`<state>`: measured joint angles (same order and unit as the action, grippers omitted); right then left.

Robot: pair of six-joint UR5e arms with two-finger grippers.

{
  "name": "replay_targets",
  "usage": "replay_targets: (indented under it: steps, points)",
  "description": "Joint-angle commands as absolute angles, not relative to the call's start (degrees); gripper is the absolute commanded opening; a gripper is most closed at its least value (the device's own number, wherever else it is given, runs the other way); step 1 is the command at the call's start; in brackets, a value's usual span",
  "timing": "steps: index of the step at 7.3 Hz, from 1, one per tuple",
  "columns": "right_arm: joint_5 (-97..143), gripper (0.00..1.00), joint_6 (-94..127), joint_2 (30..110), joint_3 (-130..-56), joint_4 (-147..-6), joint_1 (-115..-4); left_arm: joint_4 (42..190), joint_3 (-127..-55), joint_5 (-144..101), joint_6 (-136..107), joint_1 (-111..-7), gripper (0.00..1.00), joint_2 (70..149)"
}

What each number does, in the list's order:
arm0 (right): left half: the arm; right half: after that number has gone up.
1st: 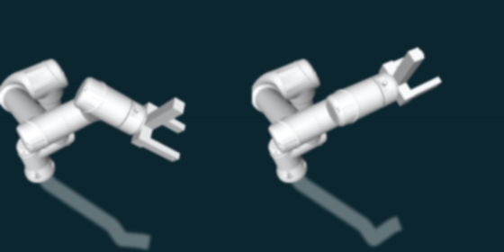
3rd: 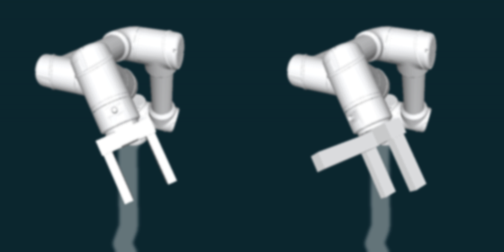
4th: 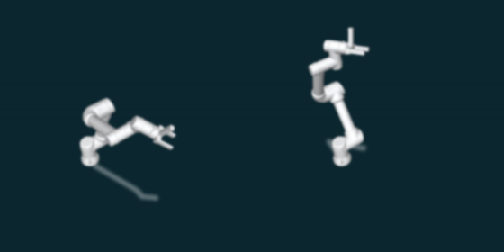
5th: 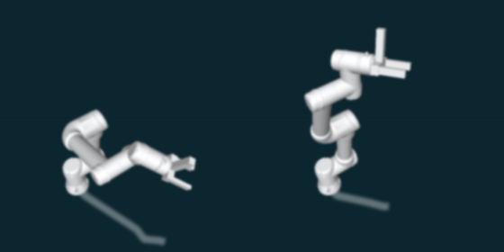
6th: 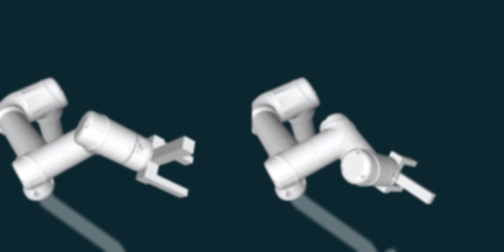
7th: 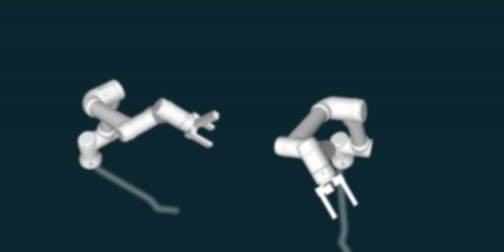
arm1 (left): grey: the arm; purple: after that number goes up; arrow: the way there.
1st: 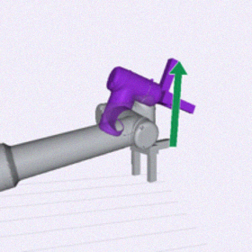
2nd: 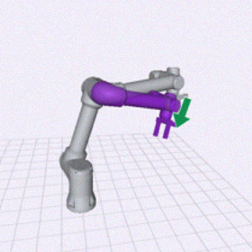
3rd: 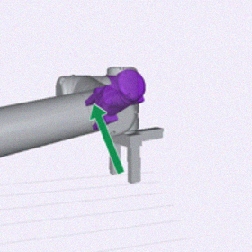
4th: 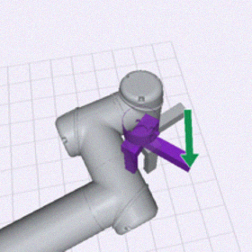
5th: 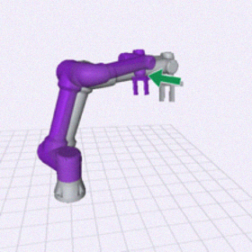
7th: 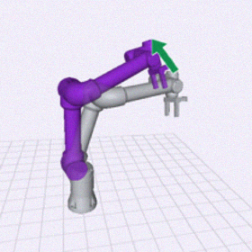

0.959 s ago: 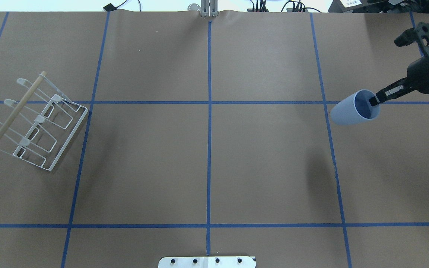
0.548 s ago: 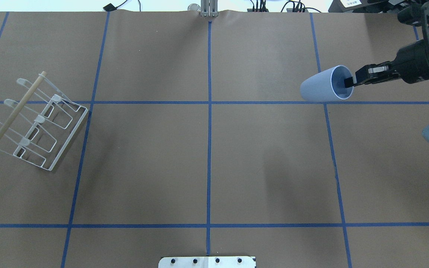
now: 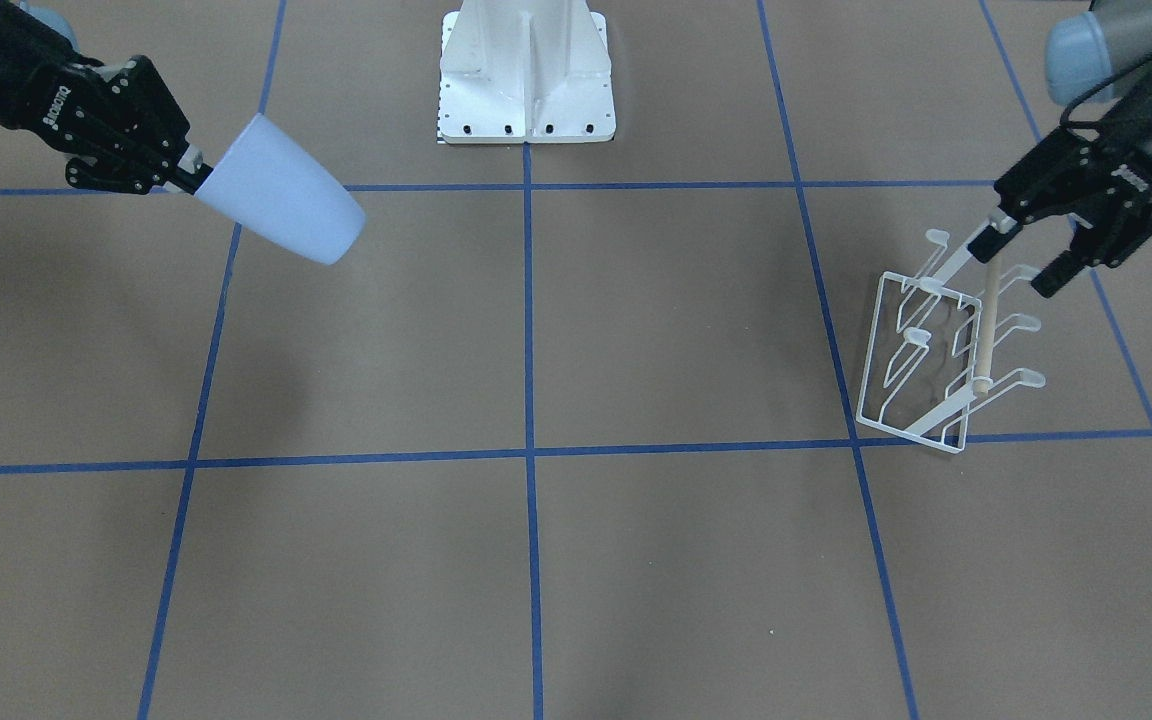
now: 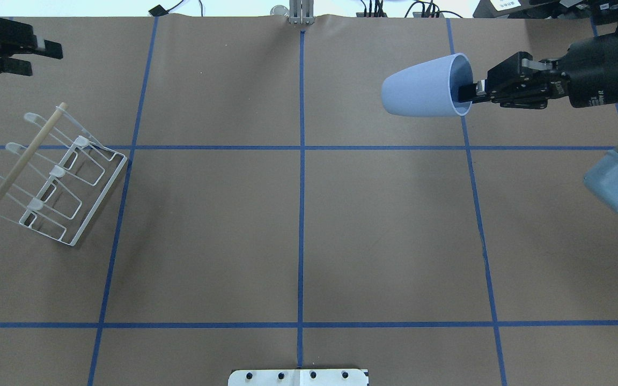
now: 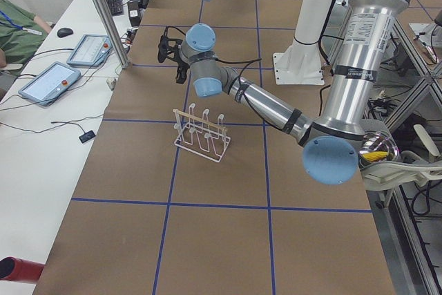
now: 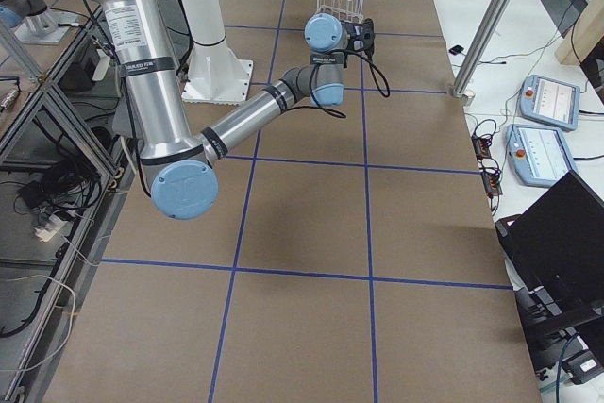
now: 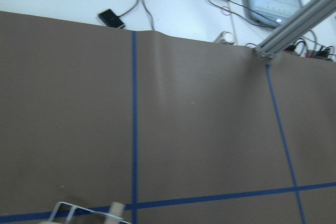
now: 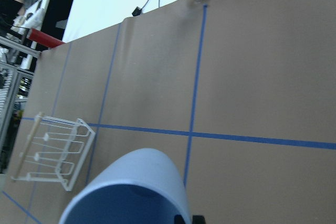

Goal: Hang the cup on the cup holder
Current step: 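Lift the cup with the right gripper while the left arm swings in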

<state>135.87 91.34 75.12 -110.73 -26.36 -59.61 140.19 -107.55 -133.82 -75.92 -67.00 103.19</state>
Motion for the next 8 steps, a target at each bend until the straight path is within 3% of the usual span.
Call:
replay_targets:
  steps: [1,4,8]
  points:
    - [134.0,0.00,104.8,73.3,-110.7,-13.2,-57.3,151.4,-107.9,-133.3,-96.0,-62.5,0.98,108.3]
    - [125.5,0.00,110.0,72.7,-110.9,-0.1,-51.2,170.9,-108.0,-117.1,-118.7,-51.4,0.98,110.1]
    - [119.0,0.00,109.7,72.2,-110.3,4.3,-41.5,173.7,-112.1,-92.1,-122.7,-30.8,0.98,113.4]
